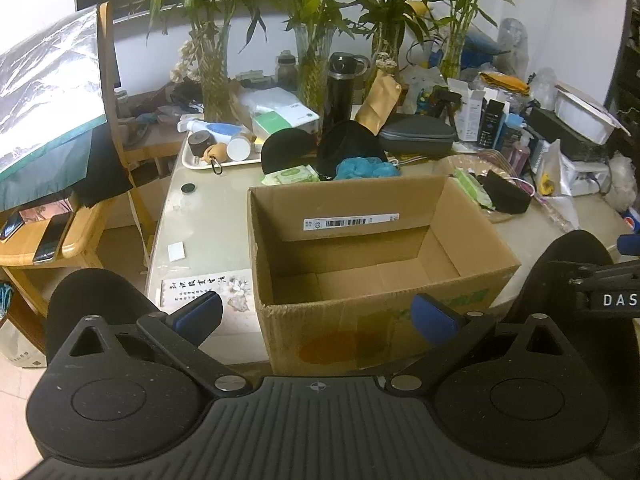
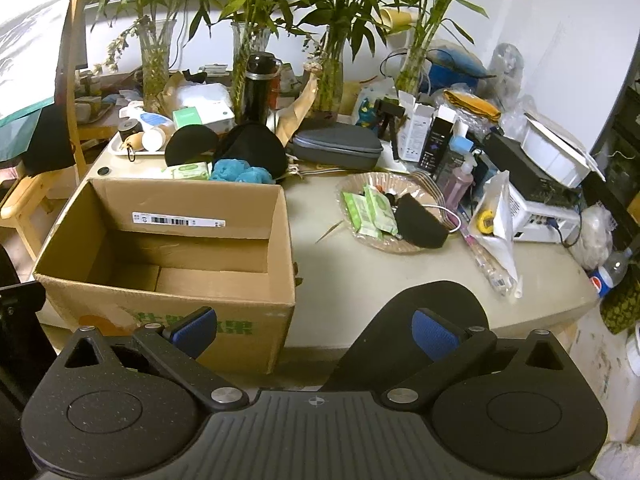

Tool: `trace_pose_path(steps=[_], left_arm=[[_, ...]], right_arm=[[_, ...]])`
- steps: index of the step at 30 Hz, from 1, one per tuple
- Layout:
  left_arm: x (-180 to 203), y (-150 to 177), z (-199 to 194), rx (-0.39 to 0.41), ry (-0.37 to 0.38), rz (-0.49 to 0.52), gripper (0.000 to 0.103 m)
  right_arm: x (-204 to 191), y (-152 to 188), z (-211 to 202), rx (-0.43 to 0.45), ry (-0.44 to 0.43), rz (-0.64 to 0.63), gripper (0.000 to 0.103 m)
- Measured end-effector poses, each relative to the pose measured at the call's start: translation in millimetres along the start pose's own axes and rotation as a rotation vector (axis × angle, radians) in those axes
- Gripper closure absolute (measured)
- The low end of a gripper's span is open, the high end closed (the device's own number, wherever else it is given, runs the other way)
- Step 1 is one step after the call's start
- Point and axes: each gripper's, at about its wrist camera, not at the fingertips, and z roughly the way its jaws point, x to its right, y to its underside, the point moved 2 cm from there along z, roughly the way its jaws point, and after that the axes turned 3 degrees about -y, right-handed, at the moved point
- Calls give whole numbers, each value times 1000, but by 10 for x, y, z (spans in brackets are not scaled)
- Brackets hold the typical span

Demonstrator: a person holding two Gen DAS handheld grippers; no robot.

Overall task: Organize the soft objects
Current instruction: 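Move both tools from the cardboard box toward the blue sponge and yellow wipes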

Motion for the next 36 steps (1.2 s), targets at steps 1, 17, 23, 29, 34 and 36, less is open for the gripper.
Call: trace_pose_path(steps=[1,17,23,29,34,36], left_arm=[[1,-6,6,-3,-3,1,0],[-22,-94,102,-31,-53,1,0],[-27,-79,178,-45,-57,3,0],[-15,-63,229,-57,-61,6,0],[-11,-72,263,-67,-72,9,0],[-14,-77,275,-67,-76,4,0]], right_arm=[[14,-9,10,0,1,2,0],[-46,-42,275,-53,-57,-6,0],[-124,-24,374,-67,-71,-39,0],[-146,-15,435,-75,-80,-53,0],[-124,-19,475,-80,-89,-49,0],[-114,-16,486,-83,-98,-49,0]])
